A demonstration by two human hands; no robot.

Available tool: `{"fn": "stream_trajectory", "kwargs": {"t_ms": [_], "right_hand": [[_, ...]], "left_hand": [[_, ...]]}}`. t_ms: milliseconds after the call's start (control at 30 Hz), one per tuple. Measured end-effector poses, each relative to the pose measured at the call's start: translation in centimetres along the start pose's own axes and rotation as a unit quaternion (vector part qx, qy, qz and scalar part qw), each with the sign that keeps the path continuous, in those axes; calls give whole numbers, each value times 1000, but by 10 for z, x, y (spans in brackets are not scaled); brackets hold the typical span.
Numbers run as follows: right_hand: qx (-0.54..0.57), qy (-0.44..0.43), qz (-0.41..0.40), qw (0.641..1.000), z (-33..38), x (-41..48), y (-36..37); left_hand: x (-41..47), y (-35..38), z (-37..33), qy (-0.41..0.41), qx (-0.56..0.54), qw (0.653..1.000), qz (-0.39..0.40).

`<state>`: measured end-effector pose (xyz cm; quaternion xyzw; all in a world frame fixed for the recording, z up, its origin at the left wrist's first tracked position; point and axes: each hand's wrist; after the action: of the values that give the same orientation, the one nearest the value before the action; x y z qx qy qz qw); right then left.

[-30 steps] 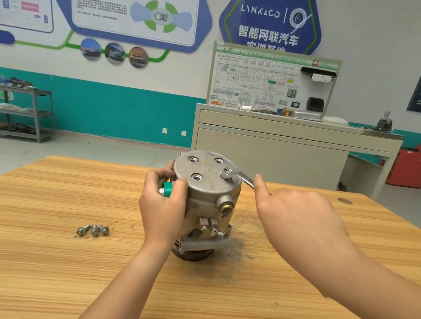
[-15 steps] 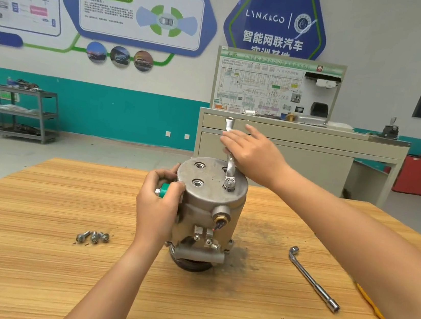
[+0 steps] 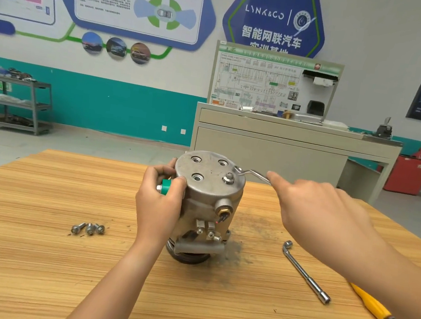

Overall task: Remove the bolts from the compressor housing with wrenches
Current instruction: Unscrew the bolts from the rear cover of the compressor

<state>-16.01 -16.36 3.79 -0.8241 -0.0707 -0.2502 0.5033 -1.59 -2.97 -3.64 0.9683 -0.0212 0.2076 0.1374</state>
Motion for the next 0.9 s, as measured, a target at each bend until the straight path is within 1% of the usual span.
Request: {"fn": "stream_trajectory", "kwargs": {"t_ms": [100, 200, 267, 333, 400, 433, 500, 533, 567, 600, 633, 733, 800, 900], "right_hand": [[-13, 1, 22, 1000, 4, 2, 1], [-28, -2, 29, 999, 10, 3, -2], [-57, -37, 28, 997, 19, 1, -6], [-78, -72, 50, 993, 30, -3, -6], [-80, -68, 58, 993, 41, -7, -7], [-90, -60, 48, 993, 41, -8, -6], [-123, -45, -18, 991, 30, -9, -1], [-105, -26, -80, 991, 20, -10, 4], [-73, -29, -157, 985, 10, -9, 13], [-51, -37, -210, 976, -2, -3, 24], [-43, -54, -237, 969, -12, 6, 34], [-40, -106, -265, 958, -29, 51, 48], [-32, -148, -255, 955, -26, 85, 49], [-5, -243, -223, 944, -4, 126, 45]], "left_hand": [[2, -1, 0, -10, -11, 1000, 10], [1, -1, -1, -3, -1, 1000, 14], [0, -1, -1, 2, 4, 1000, 13], [-1, 0, -1, 13, 15, 1000, 15], [-1, 1, -1, 21, 26, 999, 17], [-1, 1, -2, 21, 23, 999, 19], [2, -1, -1, 13, 14, 1000, 25], [5, -3, 0, 6, 12, 999, 29], [7, -5, 0, 2, 11, 999, 33], [9, -7, 1, 0, 9, 999, 38], [11, -8, 1, -2, 7, 999, 42], [15, -7, -2, -7, 3, 998, 60], [16, -4, -3, -6, 8, 997, 72], [14, 1, -3, 1, 10, 997, 73]]}}
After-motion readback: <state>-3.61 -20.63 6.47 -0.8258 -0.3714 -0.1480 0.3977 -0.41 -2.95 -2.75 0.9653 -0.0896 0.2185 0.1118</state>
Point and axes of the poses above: each hand's wrist, its own x-axis towards the middle knuckle, its own y-axis out of the palm, z = x × y, and after that the axes turned 3 degrees about -y, right-handed
